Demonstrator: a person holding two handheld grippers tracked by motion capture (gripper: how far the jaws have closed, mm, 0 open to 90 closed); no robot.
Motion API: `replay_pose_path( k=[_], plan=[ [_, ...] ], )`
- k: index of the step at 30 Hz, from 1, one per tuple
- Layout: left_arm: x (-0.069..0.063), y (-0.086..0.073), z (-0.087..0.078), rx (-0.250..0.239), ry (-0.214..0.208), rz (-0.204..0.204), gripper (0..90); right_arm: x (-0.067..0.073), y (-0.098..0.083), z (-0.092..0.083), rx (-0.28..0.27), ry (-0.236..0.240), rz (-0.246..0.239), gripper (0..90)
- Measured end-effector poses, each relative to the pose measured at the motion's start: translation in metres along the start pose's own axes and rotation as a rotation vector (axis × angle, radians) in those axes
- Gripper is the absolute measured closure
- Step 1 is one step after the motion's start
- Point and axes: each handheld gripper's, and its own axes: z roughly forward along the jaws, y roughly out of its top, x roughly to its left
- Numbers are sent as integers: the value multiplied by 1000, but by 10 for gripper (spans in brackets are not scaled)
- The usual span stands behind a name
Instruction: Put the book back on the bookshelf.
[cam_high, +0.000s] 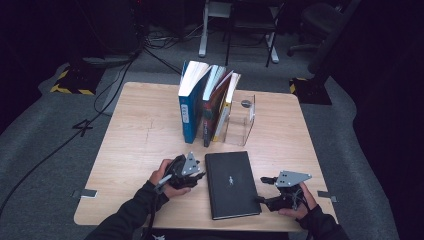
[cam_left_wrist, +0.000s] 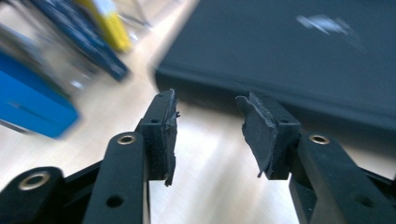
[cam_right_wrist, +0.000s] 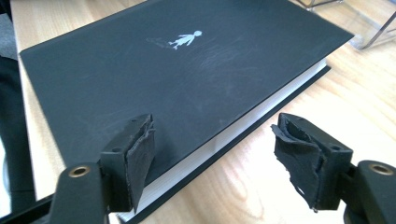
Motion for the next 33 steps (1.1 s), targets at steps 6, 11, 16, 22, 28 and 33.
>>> replay_pose_path(
  k=[6,11,16,22,28,33],
  plan=[
    [-15,-17,-2,12,-68,-42,456,3,-2,1,6,40,39,276],
    [-20,-18,4,24,-23,-62,408,3,-2,5,34,115,97,250],
    [-17,-19,19,27,-35,-86,391,6,-2,8,45,169,87,232],
    [-5,-14,27,31,-30,-147,357,6,-4,8,28,171,83,225],
    [2,-10,33,29,-25,-161,377,9,-4,7,22,162,65,232],
    [8,-5,39,25,-7,-135,430,13,-5,6,18,170,54,241]
  ],
)
